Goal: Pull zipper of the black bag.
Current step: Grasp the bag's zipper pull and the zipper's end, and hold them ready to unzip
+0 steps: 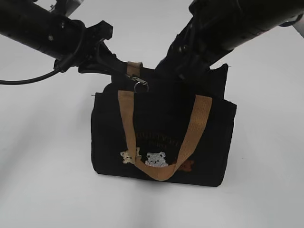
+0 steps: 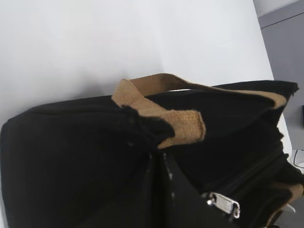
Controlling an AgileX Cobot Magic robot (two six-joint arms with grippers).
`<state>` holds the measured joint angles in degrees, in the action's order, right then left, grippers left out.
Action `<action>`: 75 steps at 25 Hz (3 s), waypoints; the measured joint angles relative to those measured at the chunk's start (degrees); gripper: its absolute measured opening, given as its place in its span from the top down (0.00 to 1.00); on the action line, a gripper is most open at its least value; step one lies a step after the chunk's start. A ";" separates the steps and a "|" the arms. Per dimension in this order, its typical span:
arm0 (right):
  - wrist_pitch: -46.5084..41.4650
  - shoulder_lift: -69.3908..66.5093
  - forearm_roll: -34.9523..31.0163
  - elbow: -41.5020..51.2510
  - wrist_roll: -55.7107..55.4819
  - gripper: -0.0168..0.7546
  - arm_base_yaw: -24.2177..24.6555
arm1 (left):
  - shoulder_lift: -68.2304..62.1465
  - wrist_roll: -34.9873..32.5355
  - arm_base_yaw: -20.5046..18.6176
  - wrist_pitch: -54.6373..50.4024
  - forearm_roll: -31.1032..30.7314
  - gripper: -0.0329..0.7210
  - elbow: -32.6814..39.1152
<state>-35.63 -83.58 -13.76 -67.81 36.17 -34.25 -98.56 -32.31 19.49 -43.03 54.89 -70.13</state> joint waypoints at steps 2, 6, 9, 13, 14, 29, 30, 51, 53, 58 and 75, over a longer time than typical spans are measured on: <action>0.05 -1.15 0.00 -0.83 0.48 0.26 -0.12 | -0.06 -0.12 0.00 -1.32 0.00 0.97 -0.59; 0.11 -2.30 -1.97 -1.97 1.16 0.26 -0.12 | 0.21 -0.18 0.00 -4.78 0.29 0.97 -1.88; -0.16 -2.65 -4.42 -2.03 3.20 0.31 -0.12 | 1.27 -0.18 0.00 -5.73 0.23 0.97 -1.88; -0.51 -4.26 -5.06 -2.08 6.27 0.38 -0.12 | 2.56 -0.24 0.00 -6.63 0.17 0.97 -1.88; -0.57 -4.63 -5.17 -2.08 6.67 0.38 -0.12 | 2.68 -0.24 0.00 -6.88 0.17 0.97 -1.88; -3.45 -5.15 -4.78 -2.08 9.97 0.46 -4.01 | 2.68 -0.29 0.00 -7.87 0.22 0.97 -1.88; -2.99 -5.28 -4.62 -2.08 9.97 0.47 -4.01 | 2.68 -0.29 0.00 -8.09 0.22 0.97 -1.88; -0.38 -8.06 0.01 -2.08 8.26 0.51 -2.73 | 2.68 -0.29 0.00 -9.79 0.03 0.97 -2.47; -0.86 -8.06 0.01 -2.08 8.26 0.52 -2.73 | 2.68 -0.29 0.00 -9.86 0.03 0.97 -2.47; -2.25 -8.20 1.16 -2.08 8.20 0.62 -2.73 | 2.68 -0.29 0.00 -9.87 0.03 0.97 -2.47; -5.74 -5.74 5.04 -2.08 4.98 0.98 -2.73 | 2.68 -0.29 0.00 -10.10 -0.62 0.97 -2.47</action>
<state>-41.36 -89.32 -8.72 -69.89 41.15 -36.98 -95.88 -32.60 19.49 -53.13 54.27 -72.60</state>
